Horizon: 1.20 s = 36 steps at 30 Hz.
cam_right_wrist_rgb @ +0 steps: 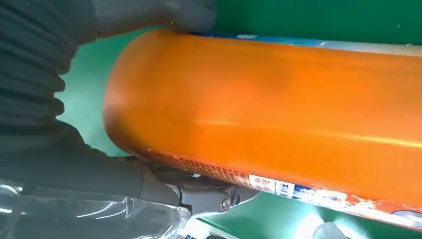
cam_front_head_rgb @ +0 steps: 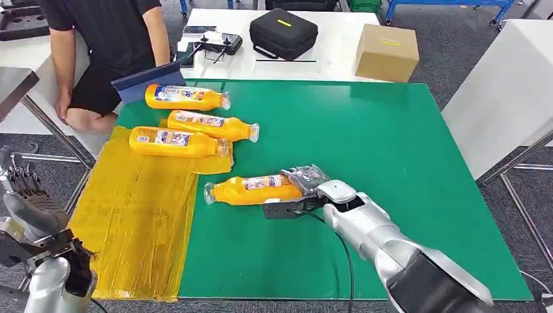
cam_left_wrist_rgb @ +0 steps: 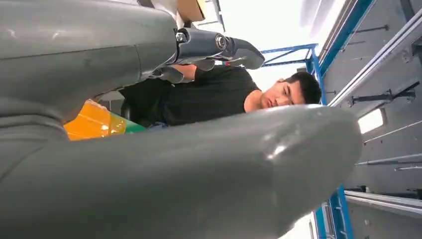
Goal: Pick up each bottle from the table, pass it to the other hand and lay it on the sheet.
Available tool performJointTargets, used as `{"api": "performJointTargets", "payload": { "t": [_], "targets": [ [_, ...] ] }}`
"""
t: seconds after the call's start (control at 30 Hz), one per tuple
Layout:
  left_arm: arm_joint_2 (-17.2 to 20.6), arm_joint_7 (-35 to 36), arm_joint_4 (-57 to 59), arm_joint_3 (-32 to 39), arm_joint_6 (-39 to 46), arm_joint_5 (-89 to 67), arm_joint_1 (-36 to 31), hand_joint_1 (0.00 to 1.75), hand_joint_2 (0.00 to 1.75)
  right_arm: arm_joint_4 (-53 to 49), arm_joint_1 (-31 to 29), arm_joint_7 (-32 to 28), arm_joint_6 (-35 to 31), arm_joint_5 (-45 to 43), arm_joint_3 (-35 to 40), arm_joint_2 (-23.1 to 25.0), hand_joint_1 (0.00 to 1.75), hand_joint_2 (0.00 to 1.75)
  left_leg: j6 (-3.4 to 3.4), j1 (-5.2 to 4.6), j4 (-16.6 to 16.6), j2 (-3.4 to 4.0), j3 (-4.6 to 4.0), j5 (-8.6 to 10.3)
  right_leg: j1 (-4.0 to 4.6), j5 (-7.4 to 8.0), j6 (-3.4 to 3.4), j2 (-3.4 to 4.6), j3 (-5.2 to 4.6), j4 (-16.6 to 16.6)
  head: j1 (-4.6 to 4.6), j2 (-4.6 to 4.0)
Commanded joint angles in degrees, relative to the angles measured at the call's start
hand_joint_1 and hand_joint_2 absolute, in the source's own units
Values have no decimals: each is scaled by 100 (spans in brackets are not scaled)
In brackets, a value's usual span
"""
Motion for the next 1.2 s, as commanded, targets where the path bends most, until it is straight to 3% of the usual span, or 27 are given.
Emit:
{"api": "performJointTargets", "payload": {
  "t": [0.03,0.53,0.63,0.8,1.2],
  "targets": [
    [36,-32,101,137,-49,105,53,0,0,402,14,-35,80,-23,316,-48,175,175,-33,9,-4,-1,22,-7,8,-7,-20,-4,26,-7,0,0],
    [145,-25,42,136,-209,339,239,0,0,206,63,-164,-252,-240,139,-183,175,175,-16,6,-5,-4,19,-3,5,-3,-10,-5,20,-8,0,0],
    [123,-24,-171,216,-192,378,520,0,0,-221,-23,-378,-491,-507,-129,-386,175,175,-27,6,-6,3,27,-8,4,-6,-16,1,28,-10,0,0],
    [93,-17,-387,418,-237,411,741,0,0,-1838,63,-418,-463,-888,-735,-1032,175,175,-23,4,10,-1,2,-10,3,-10,-12,-3,6,7,2,0],
    [-48,216,-445,322,-242,275,663,0,0,-3622,650,-206,-388,-890,-1609,-1446,175,175,-12,3,4,-16,-14,-1,5,-3,-8,-10,-7,1,0,0]
  ]
}}
